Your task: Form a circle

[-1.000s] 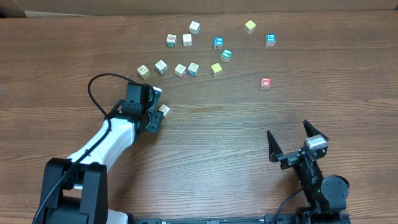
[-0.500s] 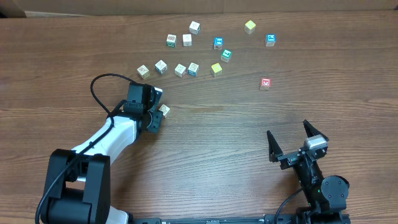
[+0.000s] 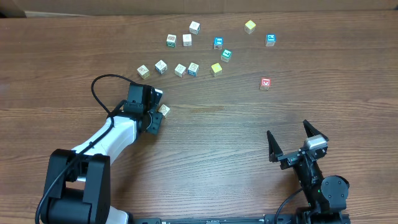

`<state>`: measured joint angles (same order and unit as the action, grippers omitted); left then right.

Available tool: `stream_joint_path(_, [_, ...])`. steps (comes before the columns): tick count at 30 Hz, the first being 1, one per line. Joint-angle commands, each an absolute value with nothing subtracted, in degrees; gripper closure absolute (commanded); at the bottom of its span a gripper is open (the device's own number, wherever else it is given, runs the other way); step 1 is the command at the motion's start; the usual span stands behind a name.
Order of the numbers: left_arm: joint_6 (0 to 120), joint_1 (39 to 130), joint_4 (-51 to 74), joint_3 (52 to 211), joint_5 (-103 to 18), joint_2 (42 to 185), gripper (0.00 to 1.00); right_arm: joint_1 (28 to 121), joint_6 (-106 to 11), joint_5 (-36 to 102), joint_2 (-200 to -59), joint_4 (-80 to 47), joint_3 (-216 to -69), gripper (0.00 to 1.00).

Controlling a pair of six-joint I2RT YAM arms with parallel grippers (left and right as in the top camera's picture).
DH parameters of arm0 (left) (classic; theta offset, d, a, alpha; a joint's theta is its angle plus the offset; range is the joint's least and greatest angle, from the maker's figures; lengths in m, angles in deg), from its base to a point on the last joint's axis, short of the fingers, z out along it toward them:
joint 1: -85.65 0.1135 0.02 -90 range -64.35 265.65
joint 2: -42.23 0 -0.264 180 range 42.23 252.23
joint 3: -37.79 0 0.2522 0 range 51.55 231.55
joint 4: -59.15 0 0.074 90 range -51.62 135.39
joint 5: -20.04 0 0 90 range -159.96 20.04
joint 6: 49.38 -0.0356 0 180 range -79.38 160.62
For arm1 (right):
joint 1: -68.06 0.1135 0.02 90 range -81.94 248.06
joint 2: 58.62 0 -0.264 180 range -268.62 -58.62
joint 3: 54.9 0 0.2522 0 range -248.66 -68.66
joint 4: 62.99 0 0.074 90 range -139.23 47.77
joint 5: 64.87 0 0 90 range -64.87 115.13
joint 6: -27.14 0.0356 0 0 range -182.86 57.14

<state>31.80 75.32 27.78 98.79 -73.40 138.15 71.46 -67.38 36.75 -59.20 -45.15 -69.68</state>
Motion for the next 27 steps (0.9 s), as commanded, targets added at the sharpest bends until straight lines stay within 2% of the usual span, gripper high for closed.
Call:
stream_joint_path(1, [30.3, 76.0, 27.7, 98.6, -74.6, 138.5, 0.56, 71.3, -67.4, 36.7, -58.8, -45.5, -69.1, 0.00])
stream_joint_path(9, [30.3, 76.0, 28.0, 98.6, -74.6, 138.5, 0.61, 71.3, -67.4, 36.7, -58.8, -45.5, -69.1, 0.00])
stream_joint_path(15, [30.3, 75.9, 28.7, 98.6, -74.4, 138.5, 0.58, 71.3, -67.4, 36.7, -58.8, -45.5, -69.1, 0.00])
stream_joint_path(19, [30.3, 76.0, 29.2, 98.6, -74.4, 138.5, 0.65, 71.3, -67.4, 36.7, -58.8, -45.5, -69.1, 0.00])
stream_joint_path(27, [30.3, 76.0, 29.0, 98.6, -74.4, 138.5, 0.69, 71.3, -67.4, 36.7, -58.8, -45.5, -69.1, 0.00])
